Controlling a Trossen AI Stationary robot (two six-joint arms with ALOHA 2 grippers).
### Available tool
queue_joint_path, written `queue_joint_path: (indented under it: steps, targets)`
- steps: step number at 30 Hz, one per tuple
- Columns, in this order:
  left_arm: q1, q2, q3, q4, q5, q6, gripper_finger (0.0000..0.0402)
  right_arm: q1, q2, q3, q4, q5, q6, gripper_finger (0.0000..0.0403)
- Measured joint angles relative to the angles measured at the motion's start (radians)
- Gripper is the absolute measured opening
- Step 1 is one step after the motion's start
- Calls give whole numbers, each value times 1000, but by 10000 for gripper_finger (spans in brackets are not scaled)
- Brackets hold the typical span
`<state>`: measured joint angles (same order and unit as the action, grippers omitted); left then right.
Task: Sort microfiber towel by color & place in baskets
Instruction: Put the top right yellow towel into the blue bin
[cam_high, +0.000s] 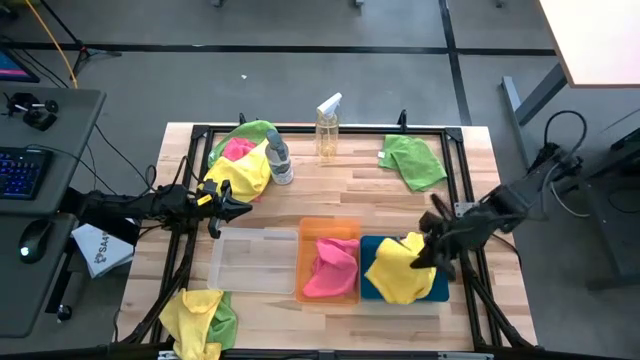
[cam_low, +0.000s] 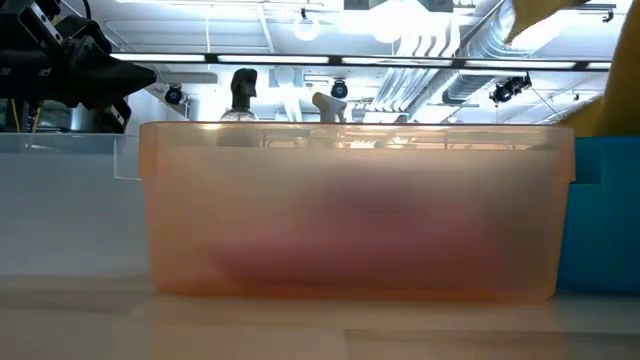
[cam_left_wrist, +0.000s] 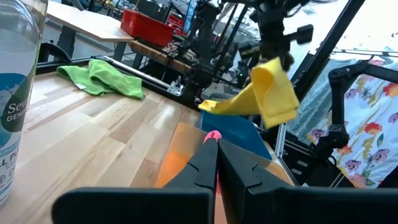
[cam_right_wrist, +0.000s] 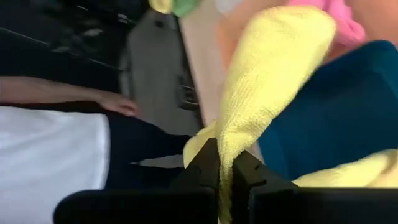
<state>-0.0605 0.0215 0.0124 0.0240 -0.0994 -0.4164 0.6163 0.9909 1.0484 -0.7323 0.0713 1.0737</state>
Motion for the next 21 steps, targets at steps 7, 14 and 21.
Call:
queue_joint_path:
  steps: [7, 14, 21]
  targets:
    - [0, 0, 0, 0, 0, 0, 0, 0, 106, 0, 61, -18, -2, 0]
    - [0, 0, 0, 0, 0, 0, 0, 16, 169, -3, -153, -75, 161, 0]
    - [0, 0, 0, 0, 0, 0, 0, 68, 222, -108, 50, -210, 190, 0]
